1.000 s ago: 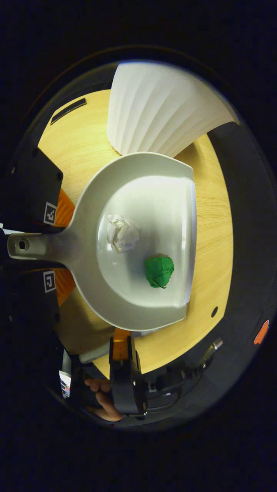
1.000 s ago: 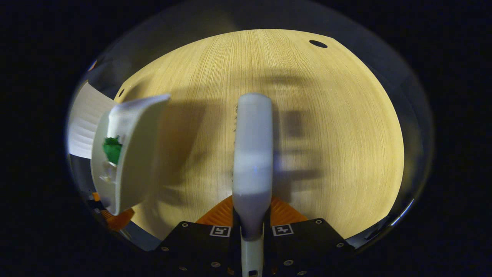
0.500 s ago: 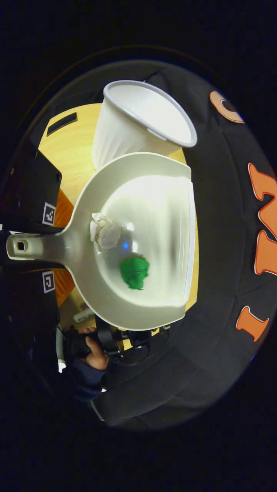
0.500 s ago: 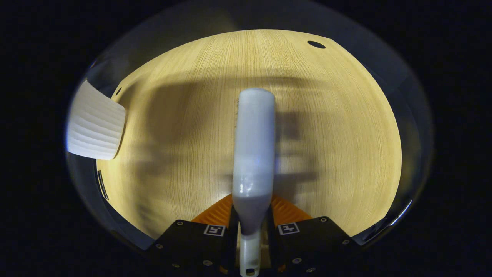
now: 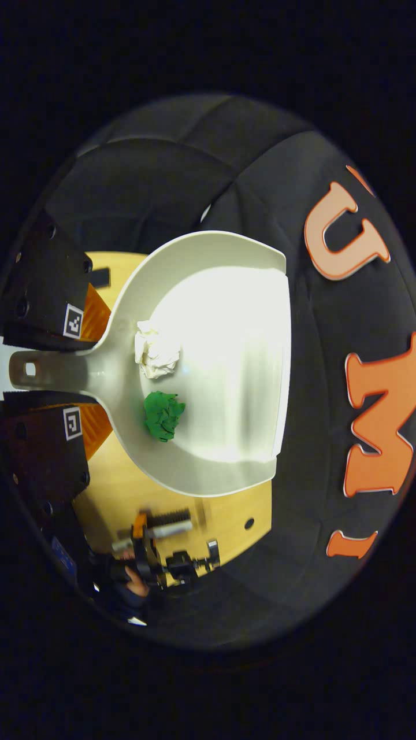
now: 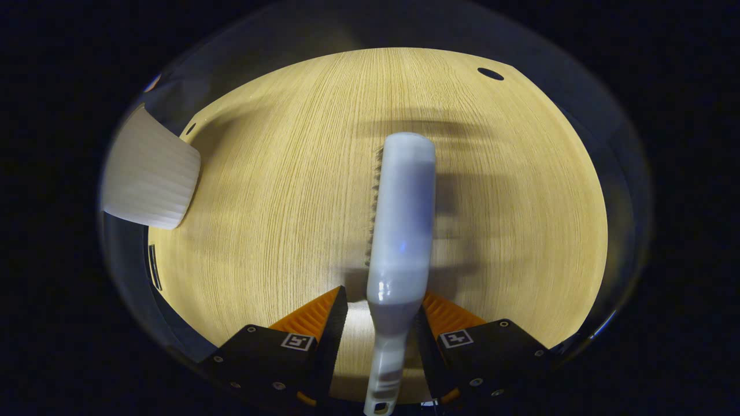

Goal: Pick up the small broom and dustpan from the desktop, sweep the trash into the dustpan with the broom, and then empty the trash into the garbage bin.

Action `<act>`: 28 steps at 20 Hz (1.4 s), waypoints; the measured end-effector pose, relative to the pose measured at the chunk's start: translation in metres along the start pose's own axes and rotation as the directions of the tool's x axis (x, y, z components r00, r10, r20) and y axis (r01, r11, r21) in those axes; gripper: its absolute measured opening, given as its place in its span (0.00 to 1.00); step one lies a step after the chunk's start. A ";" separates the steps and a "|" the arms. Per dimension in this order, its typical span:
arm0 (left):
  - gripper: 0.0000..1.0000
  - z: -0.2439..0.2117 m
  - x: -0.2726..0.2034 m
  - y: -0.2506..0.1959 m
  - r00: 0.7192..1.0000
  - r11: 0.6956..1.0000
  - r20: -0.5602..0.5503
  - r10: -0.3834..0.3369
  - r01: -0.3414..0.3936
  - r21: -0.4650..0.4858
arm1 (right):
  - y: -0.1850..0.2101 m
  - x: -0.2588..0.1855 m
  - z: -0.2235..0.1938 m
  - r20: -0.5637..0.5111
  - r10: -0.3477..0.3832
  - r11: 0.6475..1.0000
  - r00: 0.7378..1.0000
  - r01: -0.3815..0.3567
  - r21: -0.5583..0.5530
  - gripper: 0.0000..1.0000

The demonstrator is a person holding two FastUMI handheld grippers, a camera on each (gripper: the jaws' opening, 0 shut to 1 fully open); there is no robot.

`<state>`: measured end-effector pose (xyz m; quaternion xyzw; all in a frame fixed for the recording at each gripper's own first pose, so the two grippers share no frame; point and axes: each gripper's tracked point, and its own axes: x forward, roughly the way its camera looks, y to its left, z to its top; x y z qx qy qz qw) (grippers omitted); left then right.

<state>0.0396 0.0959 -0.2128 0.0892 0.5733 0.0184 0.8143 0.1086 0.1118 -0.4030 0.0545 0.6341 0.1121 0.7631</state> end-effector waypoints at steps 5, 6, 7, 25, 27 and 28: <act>0.28 0.016 0.017 -0.014 0.986 0.988 -0.108 0.131 -0.121 0.097 | 0.001 -0.001 0.002 -0.001 0.017 1.000 1.000 -0.017 0.009 0.65; 0.29 0.023 0.025 -0.024 0.978 0.981 -0.133 0.159 -0.143 0.128 | 0.001 -0.001 0.002 0.003 0.020 1.000 1.000 -0.020 0.002 0.65; 0.28 0.034 0.027 -0.031 0.971 0.973 -0.145 0.190 -0.167 0.156 | 0.000 -0.002 0.002 0.004 0.023 1.000 1.000 -0.023 -0.003 0.65; 0.28 0.137 0.051 -0.182 0.806 0.515 0.019 0.591 -0.395 0.761 | -0.004 -0.003 0.002 0.015 0.067 0.994 0.998 -0.068 0.089 0.66; 0.28 0.118 0.067 -0.210 0.881 0.693 -0.059 0.470 -0.327 0.643 | -0.004 -0.003 0.001 0.011 0.067 0.994 0.998 -0.068 0.086 0.66; 0.28 0.107 0.076 -0.232 0.911 0.772 -0.091 0.401 -0.283 0.569 | -0.003 -0.003 0.000 0.009 0.066 0.994 0.998 -0.067 0.081 0.67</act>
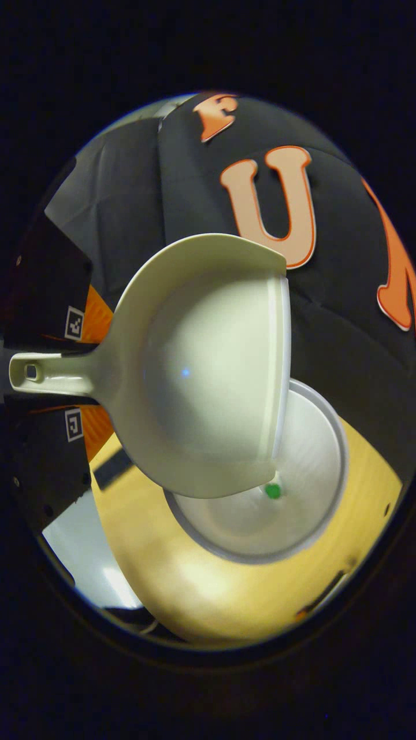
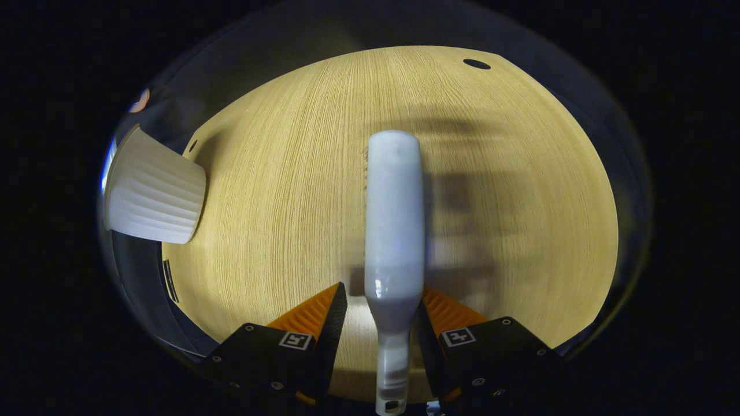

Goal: Pick up the small broom and dustpan from the desktop, sweep the trash into the dustpan with the broom, and then empty the trash into the garbage bin.

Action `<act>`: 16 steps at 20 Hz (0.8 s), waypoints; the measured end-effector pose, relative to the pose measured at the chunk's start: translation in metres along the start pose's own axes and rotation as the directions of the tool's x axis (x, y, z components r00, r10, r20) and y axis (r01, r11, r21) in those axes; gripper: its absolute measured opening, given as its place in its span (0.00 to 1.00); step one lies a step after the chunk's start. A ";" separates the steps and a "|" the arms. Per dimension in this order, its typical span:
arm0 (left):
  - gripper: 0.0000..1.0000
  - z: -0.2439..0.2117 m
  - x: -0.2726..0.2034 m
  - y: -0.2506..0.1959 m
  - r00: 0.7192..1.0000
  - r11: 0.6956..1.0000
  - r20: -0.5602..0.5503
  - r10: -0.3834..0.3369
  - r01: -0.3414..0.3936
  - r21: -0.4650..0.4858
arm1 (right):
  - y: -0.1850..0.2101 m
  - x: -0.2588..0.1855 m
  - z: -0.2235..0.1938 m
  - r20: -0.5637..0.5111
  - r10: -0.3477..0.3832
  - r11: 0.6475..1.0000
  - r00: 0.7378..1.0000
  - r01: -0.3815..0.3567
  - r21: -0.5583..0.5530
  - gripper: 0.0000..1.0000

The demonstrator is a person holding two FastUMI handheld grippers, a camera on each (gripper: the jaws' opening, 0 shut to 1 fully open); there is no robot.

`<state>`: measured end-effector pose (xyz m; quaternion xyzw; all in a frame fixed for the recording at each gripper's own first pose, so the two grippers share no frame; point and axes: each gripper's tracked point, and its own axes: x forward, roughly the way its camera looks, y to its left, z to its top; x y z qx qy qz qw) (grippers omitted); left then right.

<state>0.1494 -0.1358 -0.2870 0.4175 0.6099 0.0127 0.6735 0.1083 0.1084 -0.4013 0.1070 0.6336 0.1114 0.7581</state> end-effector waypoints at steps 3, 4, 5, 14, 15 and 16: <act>0.28 0.025 -0.007 -0.037 0.990 0.989 0.118 -0.082 0.096 -0.115 | -0.001 -0.001 -0.002 -0.009 -0.004 1.000 1.000 0.004 -0.006 0.67; 0.28 0.032 -0.003 -0.052 0.985 0.983 0.150 -0.081 0.104 -0.153 | -0.001 -0.002 -0.003 -0.008 -0.008 1.000 1.000 0.008 -0.011 0.67; 0.28 0.041 0.000 -0.052 0.978 0.974 0.186 -0.090 0.126 -0.190 | -0.003 -0.003 -0.003 -0.010 -0.015 1.000 1.000 0.015 -0.016 0.66; 0.28 0.118 -0.023 -0.200 0.805 0.743 0.441 -0.397 0.564 -0.360 | -0.007 -0.017 0.000 0.033 -0.021 1.000 0.999 0.021 -0.006 0.67; 0.28 0.128 -0.030 -0.224 0.774 0.701 0.456 -0.440 0.613 -0.365 | -0.007 -0.019 0.002 0.042 -0.018 1.000 0.999 0.018 0.001 0.67; 0.28 0.145 -0.030 -0.239 0.747 0.659 0.466 -0.474 0.652 -0.375 | -0.008 -0.020 0.003 0.052 -0.015 1.000 0.999 0.015 0.008 0.66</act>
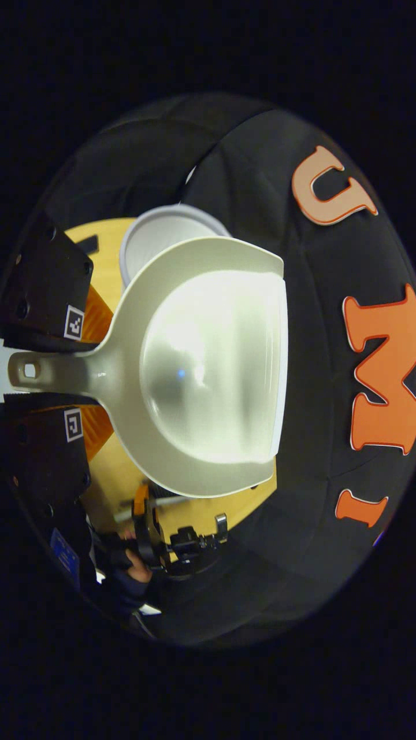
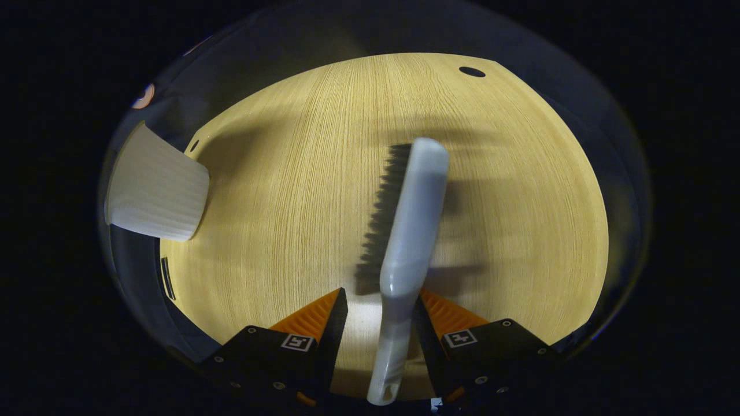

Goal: Pick up the small broom and dustpan from the desktop, sweep the trash into the dustpan with the broom, and then empty the trash into the garbage bin.

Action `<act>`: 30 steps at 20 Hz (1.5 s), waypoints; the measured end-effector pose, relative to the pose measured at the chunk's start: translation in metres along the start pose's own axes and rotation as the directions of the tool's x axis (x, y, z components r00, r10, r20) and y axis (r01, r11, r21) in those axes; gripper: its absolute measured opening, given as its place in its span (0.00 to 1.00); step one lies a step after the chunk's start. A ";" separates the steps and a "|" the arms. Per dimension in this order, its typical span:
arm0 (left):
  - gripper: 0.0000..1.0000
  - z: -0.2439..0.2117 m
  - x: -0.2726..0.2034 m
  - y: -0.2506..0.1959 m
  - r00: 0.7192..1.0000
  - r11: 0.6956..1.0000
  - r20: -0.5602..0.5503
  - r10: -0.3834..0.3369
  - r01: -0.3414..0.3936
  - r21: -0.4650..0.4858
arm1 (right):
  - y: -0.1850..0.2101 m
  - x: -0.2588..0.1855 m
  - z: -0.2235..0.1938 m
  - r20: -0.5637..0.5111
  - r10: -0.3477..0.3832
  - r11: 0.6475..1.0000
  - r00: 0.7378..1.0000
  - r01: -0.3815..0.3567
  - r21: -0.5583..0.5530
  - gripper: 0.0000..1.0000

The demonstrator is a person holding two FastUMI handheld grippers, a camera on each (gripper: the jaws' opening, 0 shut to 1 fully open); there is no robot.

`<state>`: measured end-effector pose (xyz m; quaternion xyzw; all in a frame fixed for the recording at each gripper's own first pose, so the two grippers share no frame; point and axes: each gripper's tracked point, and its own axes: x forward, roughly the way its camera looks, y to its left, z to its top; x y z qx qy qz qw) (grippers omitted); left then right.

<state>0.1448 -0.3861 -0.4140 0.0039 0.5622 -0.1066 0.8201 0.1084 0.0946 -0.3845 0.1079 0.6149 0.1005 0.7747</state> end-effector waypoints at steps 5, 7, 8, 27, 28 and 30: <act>0.29 -0.017 0.042 -0.050 1.000 0.999 -0.015 -0.021 0.020 -0.042 | -0.004 -0.001 0.004 0.024 -0.006 1.000 1.000 0.006 0.002 0.67; 0.29 -0.026 0.058 -0.070 0.998 0.997 -0.037 -0.056 0.054 -0.056 | -0.007 0.000 0.002 0.013 -0.027 1.000 1.000 0.027 -0.013 0.67; 0.29 -0.032 0.065 -0.075 0.997 0.997 -0.053 -0.062 0.060 -0.045 | -0.006 0.001 0.001 0.011 -0.029 0.999 1.000 0.029 -0.014 0.67; 0.29 -0.117 0.251 -0.098 0.949 0.977 -0.307 -0.076 0.010 -0.212 | -0.009 0.003 -0.010 0.003 -0.074 0.997 0.997 0.074 -0.037 0.67; 0.29 -0.115 0.257 -0.097 0.947 0.977 -0.313 -0.077 0.009 -0.213 | -0.008 0.001 -0.011 0.003 -0.072 0.997 0.997 0.072 -0.040 0.67; 0.31 -0.105 0.269 -0.093 0.948 0.981 -0.312 -0.062 0.000 -0.195 | -0.008 0.001 -0.013 0.000 -0.071 0.996 0.997 0.071 -0.045 0.67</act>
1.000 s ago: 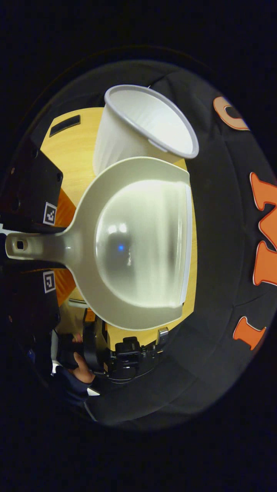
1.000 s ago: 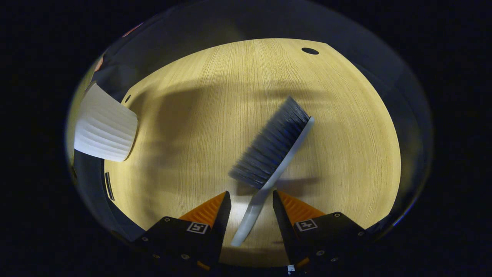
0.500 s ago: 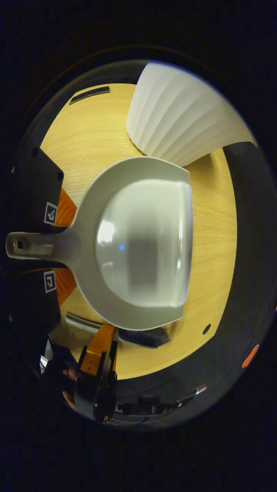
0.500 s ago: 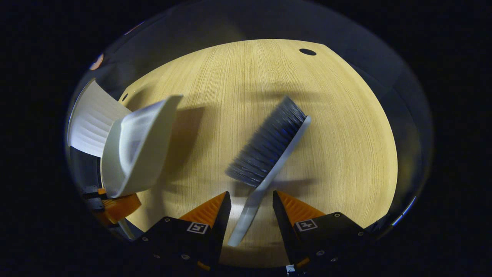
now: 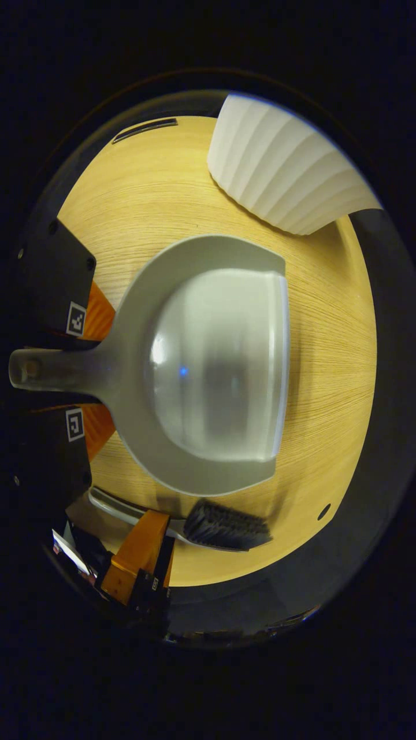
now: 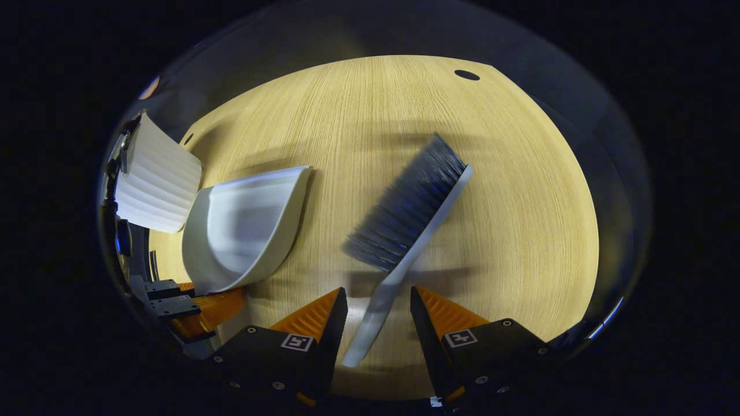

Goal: Pick up the small broom and dustpan from the desktop, sweep the trash into the dustpan with the broom, and then empty the trash into the garbage bin.

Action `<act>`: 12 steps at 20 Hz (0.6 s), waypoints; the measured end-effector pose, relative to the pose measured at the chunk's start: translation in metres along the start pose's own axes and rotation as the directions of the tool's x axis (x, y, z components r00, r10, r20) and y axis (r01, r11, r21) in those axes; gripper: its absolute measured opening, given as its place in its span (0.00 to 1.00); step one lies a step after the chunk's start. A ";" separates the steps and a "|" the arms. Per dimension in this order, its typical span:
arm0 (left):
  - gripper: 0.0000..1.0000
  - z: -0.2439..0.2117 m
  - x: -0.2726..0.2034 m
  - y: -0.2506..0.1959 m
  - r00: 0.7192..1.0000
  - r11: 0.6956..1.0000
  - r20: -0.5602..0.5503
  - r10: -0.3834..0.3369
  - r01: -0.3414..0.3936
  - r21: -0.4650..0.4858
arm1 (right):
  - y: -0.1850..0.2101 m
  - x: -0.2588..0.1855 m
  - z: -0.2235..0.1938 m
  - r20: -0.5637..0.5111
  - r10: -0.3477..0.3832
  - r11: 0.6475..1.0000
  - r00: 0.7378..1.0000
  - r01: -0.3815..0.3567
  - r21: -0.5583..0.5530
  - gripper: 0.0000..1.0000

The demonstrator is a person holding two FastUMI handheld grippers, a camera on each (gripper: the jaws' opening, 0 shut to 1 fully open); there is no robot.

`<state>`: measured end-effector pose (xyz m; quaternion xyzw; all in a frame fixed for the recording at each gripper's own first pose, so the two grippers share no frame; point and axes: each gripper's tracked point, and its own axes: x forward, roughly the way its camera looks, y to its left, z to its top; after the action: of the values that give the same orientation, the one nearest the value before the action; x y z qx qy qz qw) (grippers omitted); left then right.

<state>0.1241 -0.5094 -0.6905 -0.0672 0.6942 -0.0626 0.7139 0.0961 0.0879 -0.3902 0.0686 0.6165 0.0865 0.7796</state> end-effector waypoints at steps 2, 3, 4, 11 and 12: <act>0.31 0.004 0.015 0.001 1.000 1.000 0.001 0.008 -0.008 0.014 | 0.001 0.000 -0.002 -0.001 -0.001 1.000 1.000 0.001 -0.004 0.67; 0.32 -0.009 0.003 -0.004 1.000 1.000 0.007 0.007 -0.007 0.017 | 0.001 -0.001 -0.002 0.003 0.001 1.000 1.000 -0.001 -0.005 0.67; 0.31 0.004 0.014 -0.004 1.000 1.000 0.008 0.000 0.000 0.016 | 0.000 -0.002 -0.001 0.011 0.000 1.000 1.000 0.000 -0.005 0.67; 0.52 0.022 0.003 -0.007 0.991 0.996 0.102 -0.083 0.082 0.022 | 0.004 -0.022 0.010 0.105 0.024 0.999 0.994 -0.027 0.020 0.82; 0.56 0.026 0.000 -0.006 0.989 0.997 0.127 -0.075 0.073 0.022 | 0.004 -0.026 0.012 0.121 0.022 0.999 0.992 -0.025 0.024 0.84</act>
<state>0.1502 -0.5147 -0.6885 -0.0907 0.6436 -0.0907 0.7545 0.1014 0.0857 -0.3620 0.0910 0.5684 0.0833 0.8135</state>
